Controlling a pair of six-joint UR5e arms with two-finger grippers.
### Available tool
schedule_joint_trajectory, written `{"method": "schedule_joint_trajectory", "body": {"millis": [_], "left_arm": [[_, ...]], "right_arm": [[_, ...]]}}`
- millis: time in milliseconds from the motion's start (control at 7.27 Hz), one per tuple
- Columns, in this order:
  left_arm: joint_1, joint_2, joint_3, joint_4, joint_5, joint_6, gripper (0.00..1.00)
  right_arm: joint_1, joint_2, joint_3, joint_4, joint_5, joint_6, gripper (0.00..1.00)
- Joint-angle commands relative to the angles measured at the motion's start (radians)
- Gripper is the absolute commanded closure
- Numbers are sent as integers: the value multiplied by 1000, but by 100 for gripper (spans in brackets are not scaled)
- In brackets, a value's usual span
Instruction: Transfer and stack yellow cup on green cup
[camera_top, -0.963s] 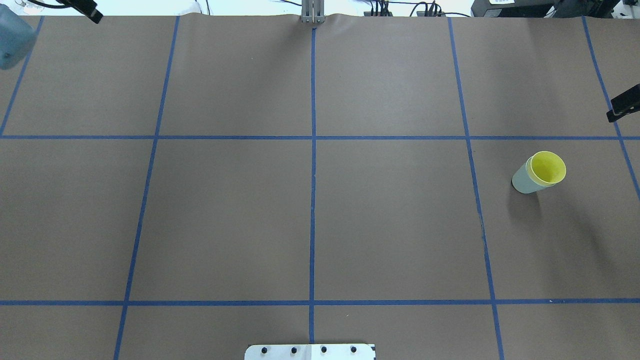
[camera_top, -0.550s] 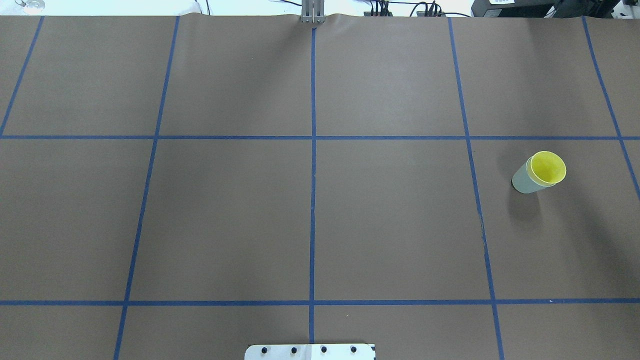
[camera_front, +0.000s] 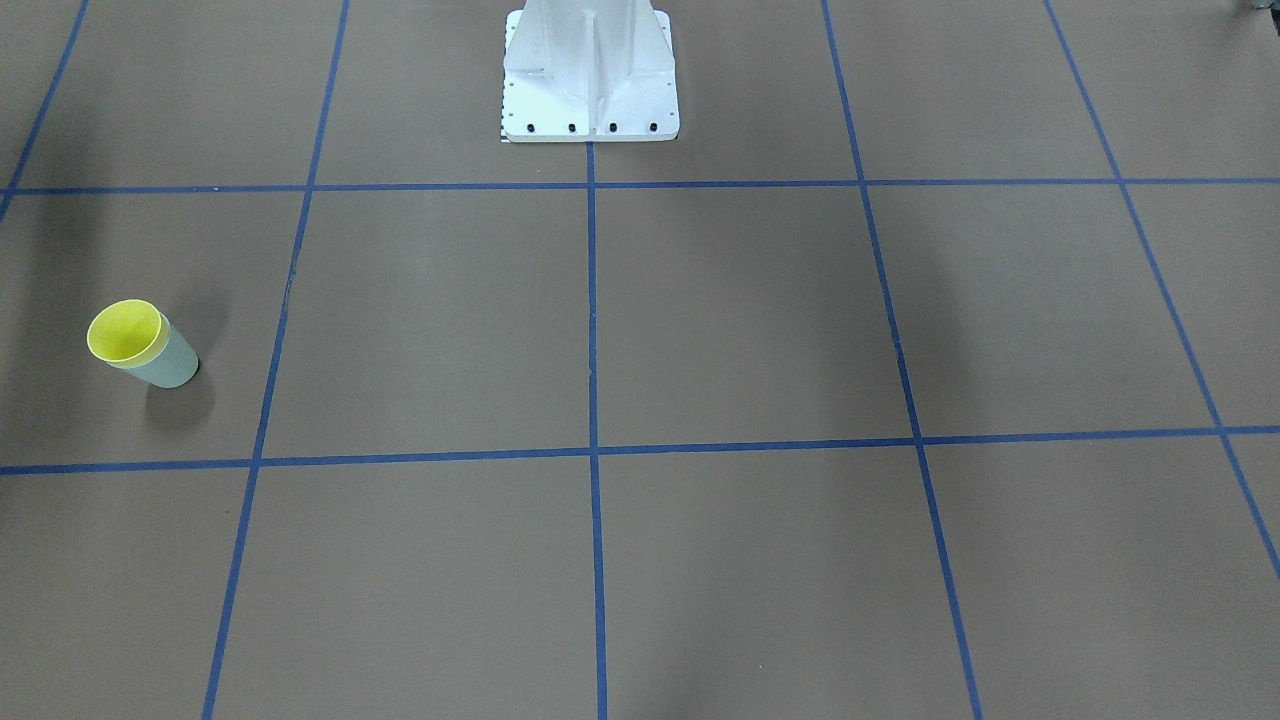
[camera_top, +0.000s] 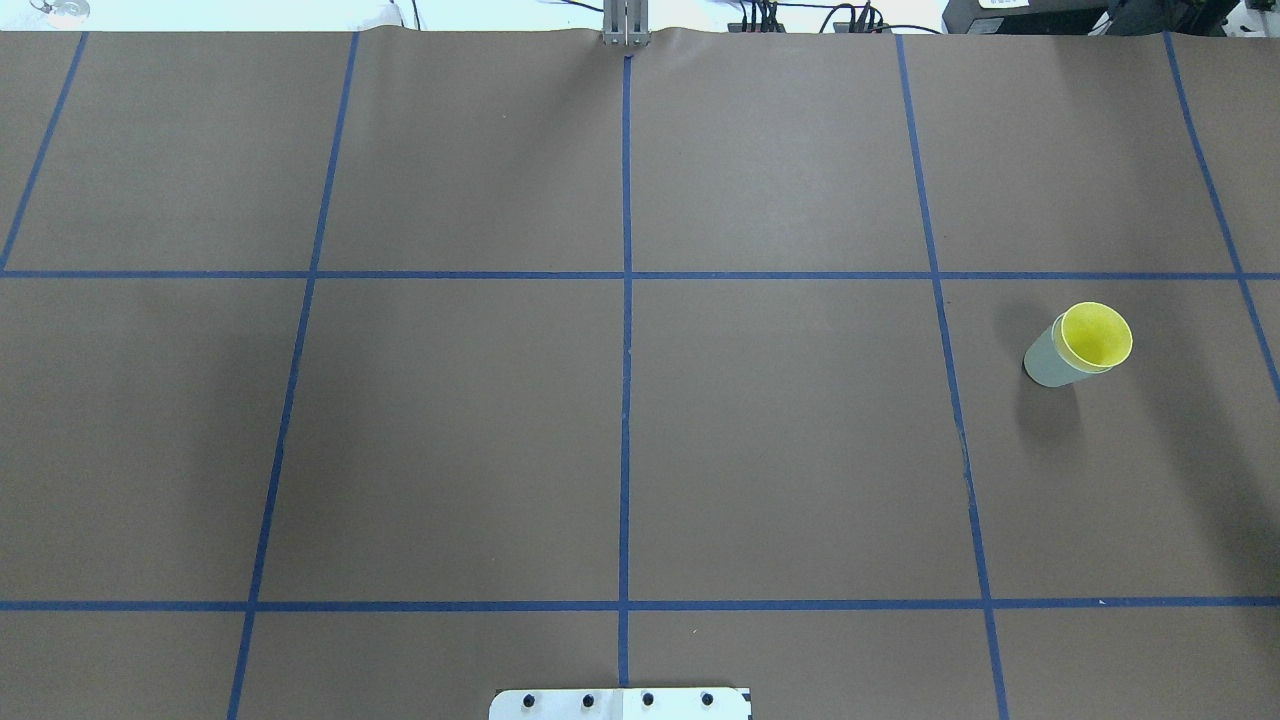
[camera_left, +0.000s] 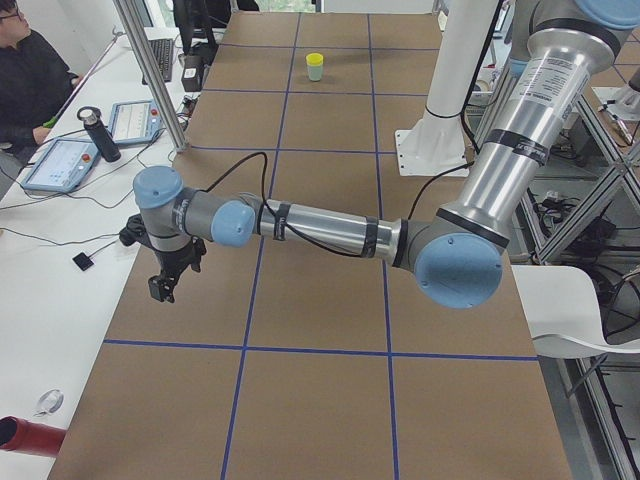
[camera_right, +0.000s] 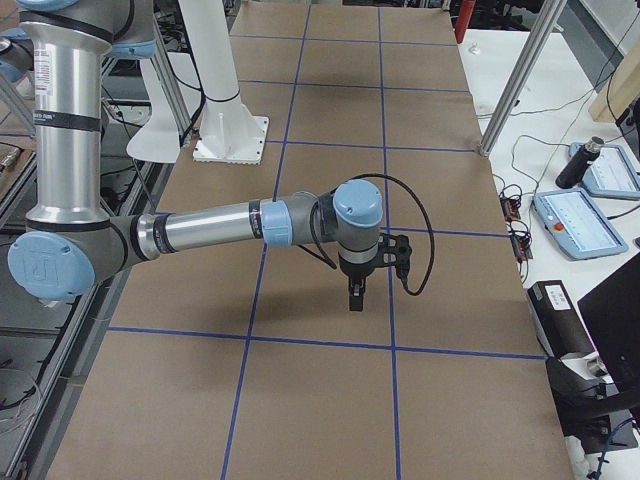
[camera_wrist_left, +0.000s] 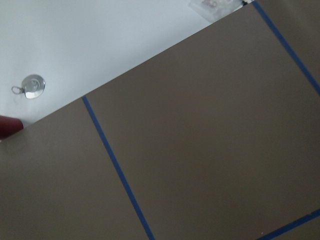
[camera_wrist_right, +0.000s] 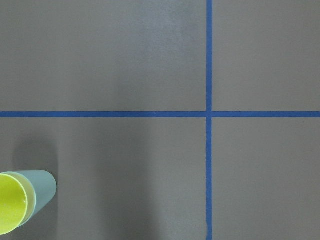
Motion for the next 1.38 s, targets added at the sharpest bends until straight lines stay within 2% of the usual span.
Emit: {"method": "schedule_joint_trajectory", "body": {"millis": [0,138,413,550,688,826,963,1101,1239], "left_arm": [[-26,153,10,-266,13,-5,0],[-26,186,8,-307,13,-2,0],[-24,217,40,-291,42,-4,0],[-27,218,19,-243,34,-7,0],[-29,249,-86,-134,33,-4,0],[-27,317,-237,-19,33,-5,0],[-27,333,-345,124,31,-5,0],[-27,333,-411,245,30,-7,0],[-27,339,-417,258,28,-8,0]], "right_arm": [[40,-38,-30,2,-2,-3,1],[45,-35,-53,2,0,-12,1],[45,-27,-77,5,0,-43,1],[45,-25,-87,14,-1,-43,1],[45,-22,-97,17,-1,-43,1],[45,-22,-99,17,0,-43,1],[45,-22,-99,17,0,-43,1],[45,-22,-102,17,0,-43,1],[45,-18,-102,16,3,-40,1]]}}
